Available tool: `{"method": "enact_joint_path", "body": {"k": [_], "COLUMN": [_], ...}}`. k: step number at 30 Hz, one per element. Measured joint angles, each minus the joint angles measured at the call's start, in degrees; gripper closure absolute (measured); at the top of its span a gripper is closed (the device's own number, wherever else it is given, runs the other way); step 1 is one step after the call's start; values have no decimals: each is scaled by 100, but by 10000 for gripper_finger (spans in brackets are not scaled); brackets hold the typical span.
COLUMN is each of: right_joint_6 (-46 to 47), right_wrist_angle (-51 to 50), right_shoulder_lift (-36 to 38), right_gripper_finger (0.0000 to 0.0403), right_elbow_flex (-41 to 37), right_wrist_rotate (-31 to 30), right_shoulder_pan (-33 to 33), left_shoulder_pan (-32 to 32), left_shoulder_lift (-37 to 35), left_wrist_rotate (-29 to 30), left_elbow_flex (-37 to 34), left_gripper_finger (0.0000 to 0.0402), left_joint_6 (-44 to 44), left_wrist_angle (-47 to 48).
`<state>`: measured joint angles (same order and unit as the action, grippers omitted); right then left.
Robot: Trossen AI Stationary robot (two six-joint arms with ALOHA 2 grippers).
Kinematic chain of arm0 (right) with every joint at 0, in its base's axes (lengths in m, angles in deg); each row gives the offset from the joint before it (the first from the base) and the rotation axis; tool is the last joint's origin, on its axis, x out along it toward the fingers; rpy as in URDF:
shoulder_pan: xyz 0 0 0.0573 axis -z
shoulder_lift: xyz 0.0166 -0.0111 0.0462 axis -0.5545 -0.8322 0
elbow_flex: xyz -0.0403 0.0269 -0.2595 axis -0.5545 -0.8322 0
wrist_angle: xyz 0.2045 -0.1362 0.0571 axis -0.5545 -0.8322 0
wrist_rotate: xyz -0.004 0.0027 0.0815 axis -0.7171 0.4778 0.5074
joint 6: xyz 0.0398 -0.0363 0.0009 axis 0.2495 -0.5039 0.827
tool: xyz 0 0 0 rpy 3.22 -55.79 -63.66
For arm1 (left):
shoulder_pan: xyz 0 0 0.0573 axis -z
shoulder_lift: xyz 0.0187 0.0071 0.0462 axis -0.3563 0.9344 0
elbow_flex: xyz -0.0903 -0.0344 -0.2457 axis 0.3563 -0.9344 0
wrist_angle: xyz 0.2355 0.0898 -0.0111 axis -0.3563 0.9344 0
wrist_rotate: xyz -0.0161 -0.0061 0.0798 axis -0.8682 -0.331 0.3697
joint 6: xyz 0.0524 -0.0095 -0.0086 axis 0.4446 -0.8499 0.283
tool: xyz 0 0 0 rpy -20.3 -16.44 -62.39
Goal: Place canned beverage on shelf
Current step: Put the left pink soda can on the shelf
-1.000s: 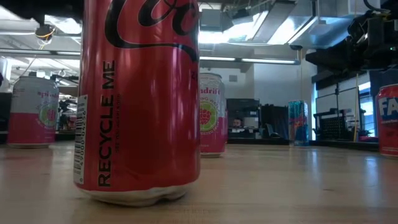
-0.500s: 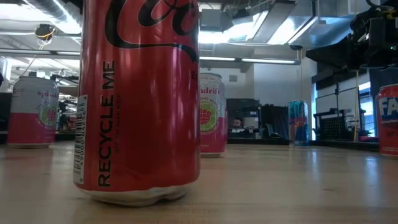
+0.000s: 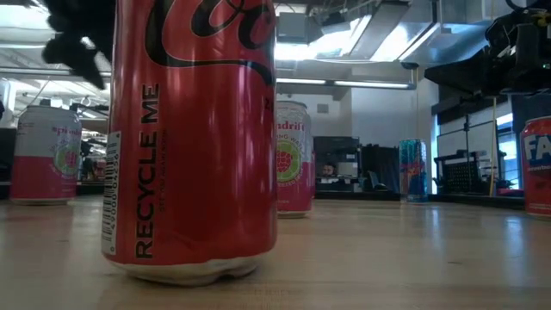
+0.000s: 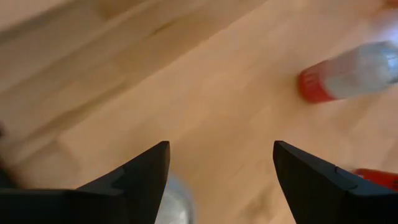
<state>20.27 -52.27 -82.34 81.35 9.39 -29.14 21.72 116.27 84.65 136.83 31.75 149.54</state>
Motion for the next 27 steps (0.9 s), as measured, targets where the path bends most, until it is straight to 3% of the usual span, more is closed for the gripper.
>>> {"method": "enact_joint_path", "body": {"k": [8, 27], "right_joint_6": [0, 22], "right_wrist_angle": [-162, -199], "right_shoulder_lift": [0, -2], "right_gripper_finger": [402, 402], "right_elbow_flex": [2, 2], "right_wrist_rotate": [-3, 202], "right_shoulder_pan": [0, -2], "left_shoulder_pan": [32, 435], "left_shoulder_lift": [0, 210], "left_wrist_rotate": [9, -479], "left_elbow_flex": [0, -444], "left_gripper_finger": [135, 135], "left_joint_6": [-676, -704], "left_wrist_angle": [1015, 928]}}
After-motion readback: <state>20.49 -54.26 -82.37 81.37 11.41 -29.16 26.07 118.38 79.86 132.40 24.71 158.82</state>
